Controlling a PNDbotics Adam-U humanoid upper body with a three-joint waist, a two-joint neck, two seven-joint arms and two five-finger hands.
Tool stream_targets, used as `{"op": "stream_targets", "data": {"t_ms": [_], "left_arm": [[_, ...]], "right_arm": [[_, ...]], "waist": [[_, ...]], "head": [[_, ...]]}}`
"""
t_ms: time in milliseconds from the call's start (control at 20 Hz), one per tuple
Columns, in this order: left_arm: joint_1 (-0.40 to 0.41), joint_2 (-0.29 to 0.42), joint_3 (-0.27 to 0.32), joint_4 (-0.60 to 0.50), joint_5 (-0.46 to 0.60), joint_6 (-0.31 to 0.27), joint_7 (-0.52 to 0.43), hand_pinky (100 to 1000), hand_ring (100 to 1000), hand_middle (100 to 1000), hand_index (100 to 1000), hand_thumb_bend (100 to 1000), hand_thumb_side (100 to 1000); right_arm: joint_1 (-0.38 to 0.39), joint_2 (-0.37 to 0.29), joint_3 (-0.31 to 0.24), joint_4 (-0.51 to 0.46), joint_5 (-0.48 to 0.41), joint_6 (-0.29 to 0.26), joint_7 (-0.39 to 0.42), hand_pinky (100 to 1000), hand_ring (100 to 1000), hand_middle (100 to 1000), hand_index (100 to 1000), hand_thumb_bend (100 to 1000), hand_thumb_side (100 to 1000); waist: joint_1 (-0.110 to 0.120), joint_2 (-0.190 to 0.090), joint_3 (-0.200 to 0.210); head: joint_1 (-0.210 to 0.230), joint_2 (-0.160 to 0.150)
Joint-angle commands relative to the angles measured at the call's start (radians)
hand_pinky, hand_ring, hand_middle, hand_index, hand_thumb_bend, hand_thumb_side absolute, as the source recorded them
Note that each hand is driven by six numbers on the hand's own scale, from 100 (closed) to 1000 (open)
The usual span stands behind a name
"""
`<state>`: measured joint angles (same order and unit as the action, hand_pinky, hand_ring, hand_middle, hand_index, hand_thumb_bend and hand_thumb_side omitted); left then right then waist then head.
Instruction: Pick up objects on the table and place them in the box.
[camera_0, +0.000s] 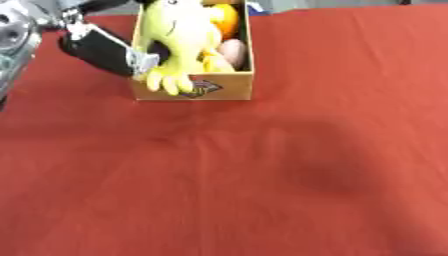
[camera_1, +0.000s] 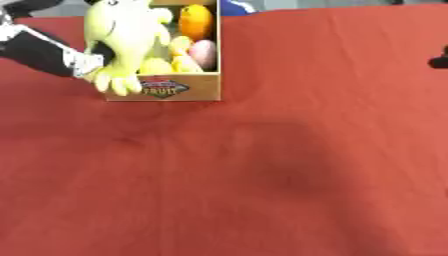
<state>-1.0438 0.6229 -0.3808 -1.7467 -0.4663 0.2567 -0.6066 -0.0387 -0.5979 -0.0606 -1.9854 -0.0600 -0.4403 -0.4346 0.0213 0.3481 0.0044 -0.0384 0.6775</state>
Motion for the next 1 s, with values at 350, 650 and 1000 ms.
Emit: {"op": "stream_targets", "data": {"t_ms": [350,650,1000], "left_arm": [[-0.118,-0.089,0.063,0.223,-0.104,-0.001,0.049,807,676,583,690,100,100],[-0.139,-0.139,0.080,0.378,-0.194,-0.050,0.082,807,684,596,709,100,100],[-0.152,-0.187,0.112,0.546,-0.286,-0.127,0.122,830,727,647,799,107,100]], "right_arm": [[-0.033,-0.030,0.009,-0.015,0.001,0.000,0.009,798,640,650,789,100,617],[-0.045,-0.026,0.015,-0.015,0.002,-0.001,0.012,798,639,650,788,100,617],[-0.048,-0.018,0.019,-0.015,0.003,0.002,0.013,798,638,650,788,100,617]], "waist": [[0.008,0.012,-0.028],[0.010,0.027,-0.046],[0.008,0.034,-0.050]], "head": [[0.021,-0.040],[0.028,-0.049],[0.028,-0.051]]}}
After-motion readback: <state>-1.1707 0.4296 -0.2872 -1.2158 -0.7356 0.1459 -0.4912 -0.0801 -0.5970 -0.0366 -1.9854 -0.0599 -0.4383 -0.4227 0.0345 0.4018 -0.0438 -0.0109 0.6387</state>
